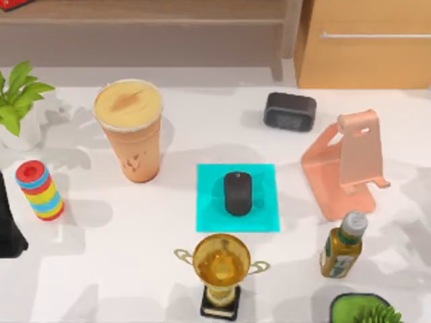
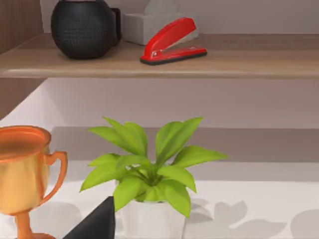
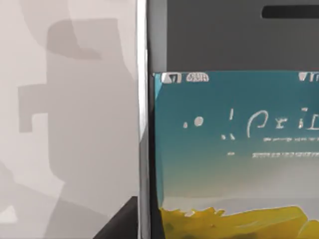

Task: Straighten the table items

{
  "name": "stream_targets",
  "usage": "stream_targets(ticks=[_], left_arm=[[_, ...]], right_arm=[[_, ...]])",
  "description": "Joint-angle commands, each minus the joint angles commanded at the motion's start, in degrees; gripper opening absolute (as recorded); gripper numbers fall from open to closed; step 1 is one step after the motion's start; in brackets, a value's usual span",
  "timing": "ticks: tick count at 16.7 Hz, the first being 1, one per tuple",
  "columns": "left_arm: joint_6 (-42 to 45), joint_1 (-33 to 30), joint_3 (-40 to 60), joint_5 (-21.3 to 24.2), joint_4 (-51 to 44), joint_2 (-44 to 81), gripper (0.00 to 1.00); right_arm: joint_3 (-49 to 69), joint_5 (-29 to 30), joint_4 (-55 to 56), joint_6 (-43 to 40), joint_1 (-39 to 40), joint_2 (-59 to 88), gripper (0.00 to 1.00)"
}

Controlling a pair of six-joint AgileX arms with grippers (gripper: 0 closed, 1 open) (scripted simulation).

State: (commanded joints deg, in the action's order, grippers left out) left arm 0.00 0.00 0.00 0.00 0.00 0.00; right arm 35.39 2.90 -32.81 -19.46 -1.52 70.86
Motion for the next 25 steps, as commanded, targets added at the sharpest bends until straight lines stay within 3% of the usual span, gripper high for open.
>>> stream_targets(ticks=[11, 20, 25], left_arm=[[0.0, 0.0, 0.0, 0.0, 0.0, 0.0, 1.0], [0.0, 0.0, 0.0, 0.0, 0.0, 0.0, 1.0], [0.0, 0.0, 0.0, 0.0, 0.0, 0.0, 1.0]], right_arm=[[-4.35, 13.66, 32.41, 26.63, 31.62, -12.21, 0.0], [-3.74, 14.32, 35.43, 27.79, 32.09, -11.5, 0.0], [-2.65, 11.93, 41.87, 27.23, 30.09, -3.08, 0.0]])
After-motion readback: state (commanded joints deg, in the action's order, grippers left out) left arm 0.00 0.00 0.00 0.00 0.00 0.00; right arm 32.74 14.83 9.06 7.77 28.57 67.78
